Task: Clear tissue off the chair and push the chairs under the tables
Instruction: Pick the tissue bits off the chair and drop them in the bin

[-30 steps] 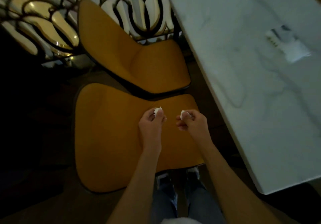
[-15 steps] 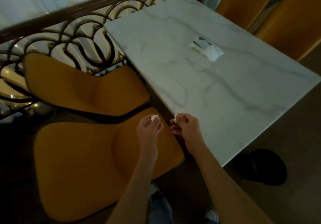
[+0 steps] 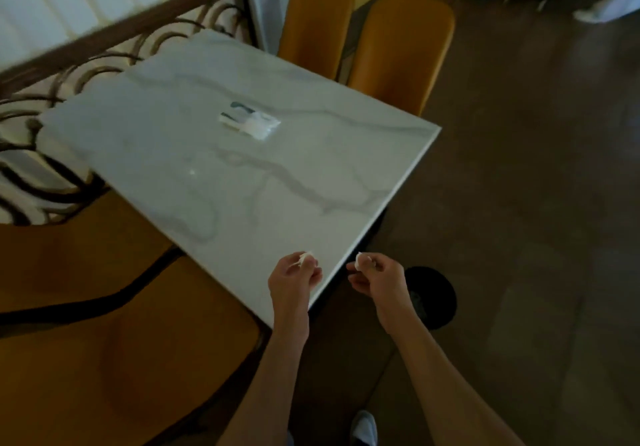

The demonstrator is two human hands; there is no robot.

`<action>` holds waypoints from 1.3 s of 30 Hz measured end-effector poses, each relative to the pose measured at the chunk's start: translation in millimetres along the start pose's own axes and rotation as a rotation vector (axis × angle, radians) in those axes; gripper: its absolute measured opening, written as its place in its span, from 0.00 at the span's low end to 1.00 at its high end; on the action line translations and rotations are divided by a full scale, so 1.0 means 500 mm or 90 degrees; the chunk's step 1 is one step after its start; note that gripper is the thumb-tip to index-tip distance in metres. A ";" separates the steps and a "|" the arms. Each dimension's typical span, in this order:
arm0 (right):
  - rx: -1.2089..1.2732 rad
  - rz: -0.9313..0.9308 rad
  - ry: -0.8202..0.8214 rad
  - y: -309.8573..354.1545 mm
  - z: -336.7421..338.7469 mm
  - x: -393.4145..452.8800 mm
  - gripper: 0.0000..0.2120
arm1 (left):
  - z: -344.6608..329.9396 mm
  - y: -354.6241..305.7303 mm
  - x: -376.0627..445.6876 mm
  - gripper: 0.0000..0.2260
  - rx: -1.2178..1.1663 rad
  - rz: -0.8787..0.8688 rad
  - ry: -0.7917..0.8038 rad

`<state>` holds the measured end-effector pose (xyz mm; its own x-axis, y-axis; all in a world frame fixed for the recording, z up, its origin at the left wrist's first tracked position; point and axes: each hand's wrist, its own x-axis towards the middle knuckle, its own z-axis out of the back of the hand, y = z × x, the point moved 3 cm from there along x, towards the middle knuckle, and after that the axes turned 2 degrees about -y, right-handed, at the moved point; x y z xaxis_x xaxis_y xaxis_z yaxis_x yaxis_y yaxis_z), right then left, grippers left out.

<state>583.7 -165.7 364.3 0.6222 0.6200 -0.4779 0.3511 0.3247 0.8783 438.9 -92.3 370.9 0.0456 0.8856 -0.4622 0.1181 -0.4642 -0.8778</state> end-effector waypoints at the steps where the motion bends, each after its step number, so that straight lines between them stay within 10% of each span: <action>1: 0.007 -0.006 -0.020 -0.002 0.041 0.009 0.06 | -0.037 0.019 -0.011 0.04 0.015 0.010 0.018; 23: 0.167 -0.062 -0.265 -0.024 0.425 0.277 0.09 | -0.556 0.226 0.106 0.09 0.248 0.101 0.265; 39: 0.203 -0.257 -0.279 -0.428 0.564 0.537 0.07 | -0.585 0.690 0.269 0.07 0.316 0.296 0.198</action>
<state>873.0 -270.1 43.5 0.6014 0.1258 -0.7890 0.7631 0.2021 0.6139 775.8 -129.1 42.4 0.2683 0.5258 -0.8072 -0.4401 -0.6785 -0.5882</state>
